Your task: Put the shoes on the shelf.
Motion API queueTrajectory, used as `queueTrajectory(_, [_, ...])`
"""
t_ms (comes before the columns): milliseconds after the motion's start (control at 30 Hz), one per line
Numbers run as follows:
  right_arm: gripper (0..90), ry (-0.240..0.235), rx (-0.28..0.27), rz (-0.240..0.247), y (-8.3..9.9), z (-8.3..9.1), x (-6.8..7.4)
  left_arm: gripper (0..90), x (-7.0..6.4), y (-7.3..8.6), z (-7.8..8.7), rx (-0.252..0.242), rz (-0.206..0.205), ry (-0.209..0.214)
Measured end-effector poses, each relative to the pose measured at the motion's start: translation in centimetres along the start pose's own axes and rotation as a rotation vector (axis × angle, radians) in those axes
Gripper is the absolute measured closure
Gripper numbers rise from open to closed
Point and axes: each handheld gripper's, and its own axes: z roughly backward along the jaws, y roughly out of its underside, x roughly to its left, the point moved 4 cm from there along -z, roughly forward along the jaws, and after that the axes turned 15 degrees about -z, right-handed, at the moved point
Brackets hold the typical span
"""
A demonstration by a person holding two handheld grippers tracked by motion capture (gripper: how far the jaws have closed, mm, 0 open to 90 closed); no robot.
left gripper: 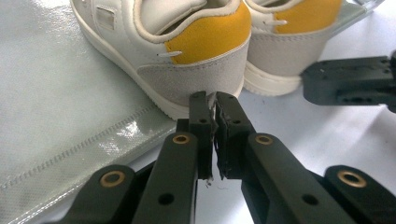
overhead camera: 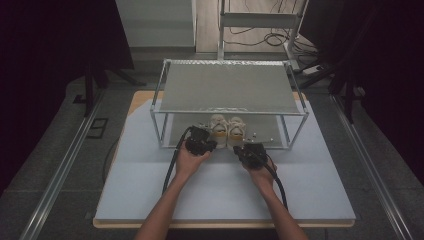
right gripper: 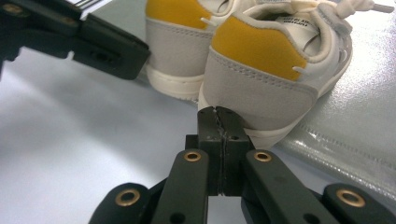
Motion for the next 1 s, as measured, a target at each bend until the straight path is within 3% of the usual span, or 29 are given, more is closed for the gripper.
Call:
queueTrajectory(233, [89.1, 0.025, -0.009, -0.022, -0.8, -1.4, -0.6, 84.3, 0.0, 0.0, 0.0, -0.003, 0.006, -0.003])
queueTrajectory(300, [89.1, 0.034, -0.012, -0.026, -1.1, -1.7, -0.7, 84.2, -0.3, 0.0, -0.1, -0.004, 0.033, 0.000])
queueTrajectory(433, [89.1, 0.043, -0.015, -0.040, -1.2, -2.5, -1.1, 84.4, -0.2, -0.1, -0.1, -0.003, 0.027, -0.002])
queueTrajectory(500, [89.1, 0.043, -0.015, -0.044, -1.1, -2.5, -1.1, 84.6, 0.0, -0.1, -0.1, 0.000, 0.006, -0.004])
queueTrajectory(600, [88.7, 0.047, -0.023, -0.041, -1.0, -2.5, -1.0, 84.3, 0.2, -0.3, -0.3, 0.010, 0.016, -0.034])
queueTrajectory(667, [88.7, 0.047, -0.027, -0.038, -1.1, -2.4, -1.0, 83.9, 0.5, -0.6, -0.8, 0.017, 0.039, -0.037])
queueTrajectory(1000, [88.8, 0.056, -0.034, -0.050, -1.3, -2.8, -1.4, 83.3, 0.6, -0.7, -1.4, 0.016, 0.034, -0.035])
